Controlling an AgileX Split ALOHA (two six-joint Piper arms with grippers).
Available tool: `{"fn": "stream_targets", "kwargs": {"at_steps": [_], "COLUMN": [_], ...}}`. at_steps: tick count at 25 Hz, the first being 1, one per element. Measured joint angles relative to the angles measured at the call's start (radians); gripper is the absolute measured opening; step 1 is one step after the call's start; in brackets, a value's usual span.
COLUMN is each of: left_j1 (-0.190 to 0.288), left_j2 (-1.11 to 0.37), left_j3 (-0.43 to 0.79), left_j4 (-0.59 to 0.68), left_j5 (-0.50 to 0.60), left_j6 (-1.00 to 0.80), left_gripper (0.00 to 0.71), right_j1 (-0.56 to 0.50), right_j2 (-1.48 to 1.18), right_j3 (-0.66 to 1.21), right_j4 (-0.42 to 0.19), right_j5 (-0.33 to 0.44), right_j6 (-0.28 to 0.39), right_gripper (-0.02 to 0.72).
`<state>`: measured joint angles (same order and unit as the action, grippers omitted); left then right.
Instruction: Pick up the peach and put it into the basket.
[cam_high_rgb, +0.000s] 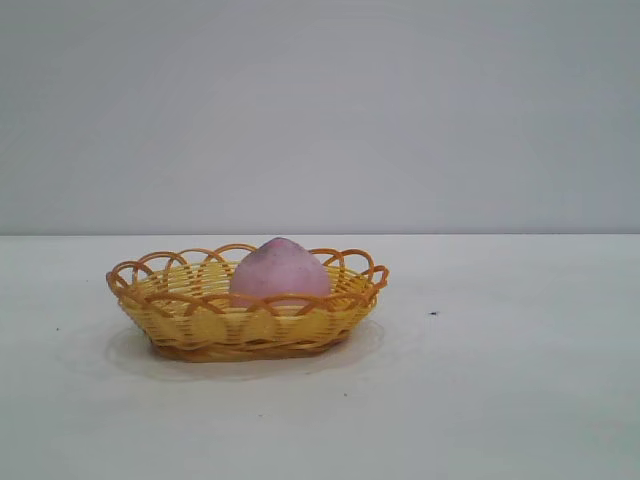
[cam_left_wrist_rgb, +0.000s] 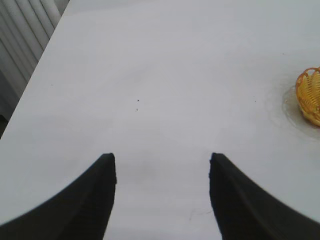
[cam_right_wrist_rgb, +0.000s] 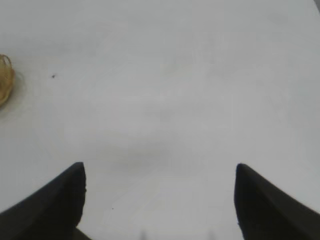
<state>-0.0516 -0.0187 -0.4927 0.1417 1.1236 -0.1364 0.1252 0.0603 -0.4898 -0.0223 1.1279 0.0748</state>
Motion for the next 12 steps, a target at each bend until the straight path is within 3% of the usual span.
{"fn": "stream_targets", "kwargs": {"at_steps": [12], "left_j1": [0.000], "left_j2": [0.000], "left_j3": [0.000], "left_j4": [0.000], "left_j5": [0.000], "left_j6": [0.000], "left_gripper": [0.403], "right_j1": [0.000], "right_j2": [-0.077], "right_j3": [0.000], "right_j4": [0.006], "right_j5": [0.010], "right_j6": [-0.017], "right_gripper": [0.528]}}
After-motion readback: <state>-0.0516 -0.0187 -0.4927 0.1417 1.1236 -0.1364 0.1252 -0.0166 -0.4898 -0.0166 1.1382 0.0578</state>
